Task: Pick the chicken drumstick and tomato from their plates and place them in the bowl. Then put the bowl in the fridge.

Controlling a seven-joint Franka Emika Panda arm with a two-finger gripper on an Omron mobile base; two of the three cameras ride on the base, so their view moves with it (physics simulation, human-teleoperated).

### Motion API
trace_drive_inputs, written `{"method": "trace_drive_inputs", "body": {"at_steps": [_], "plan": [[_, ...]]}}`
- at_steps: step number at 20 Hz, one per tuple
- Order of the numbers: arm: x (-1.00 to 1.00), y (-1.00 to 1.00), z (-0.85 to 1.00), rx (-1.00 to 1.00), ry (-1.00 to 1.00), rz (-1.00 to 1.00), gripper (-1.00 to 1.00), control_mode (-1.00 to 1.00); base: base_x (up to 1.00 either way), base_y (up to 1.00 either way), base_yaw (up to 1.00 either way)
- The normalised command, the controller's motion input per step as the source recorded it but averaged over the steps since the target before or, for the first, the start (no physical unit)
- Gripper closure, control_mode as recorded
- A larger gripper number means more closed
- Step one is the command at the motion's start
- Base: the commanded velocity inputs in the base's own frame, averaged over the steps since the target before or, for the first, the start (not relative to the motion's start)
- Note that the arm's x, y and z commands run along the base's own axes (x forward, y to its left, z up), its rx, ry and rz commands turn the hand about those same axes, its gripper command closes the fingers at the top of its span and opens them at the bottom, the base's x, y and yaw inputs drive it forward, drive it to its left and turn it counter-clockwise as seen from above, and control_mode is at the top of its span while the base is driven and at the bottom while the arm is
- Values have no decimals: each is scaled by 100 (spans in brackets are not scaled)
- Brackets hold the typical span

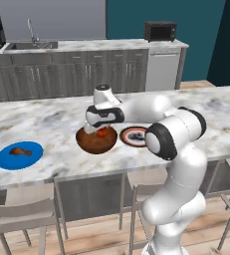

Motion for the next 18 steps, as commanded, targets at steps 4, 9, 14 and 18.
{"method": "trace_drive_inputs", "body": {"at_steps": [4, 9, 14, 18], "plan": [[0, 2, -38, 0, 0, 0, 100, -100, 0, 0, 0], [0, 0, -32, 1, 0, 0, 100, -100, 0, 0, 0], [8, 6, -12, 3, -1, 0, 100, -100, 0, 0, 0], [2, 18, -4, 2, 0, 0, 100, -100, 0, 0, 0]]}}
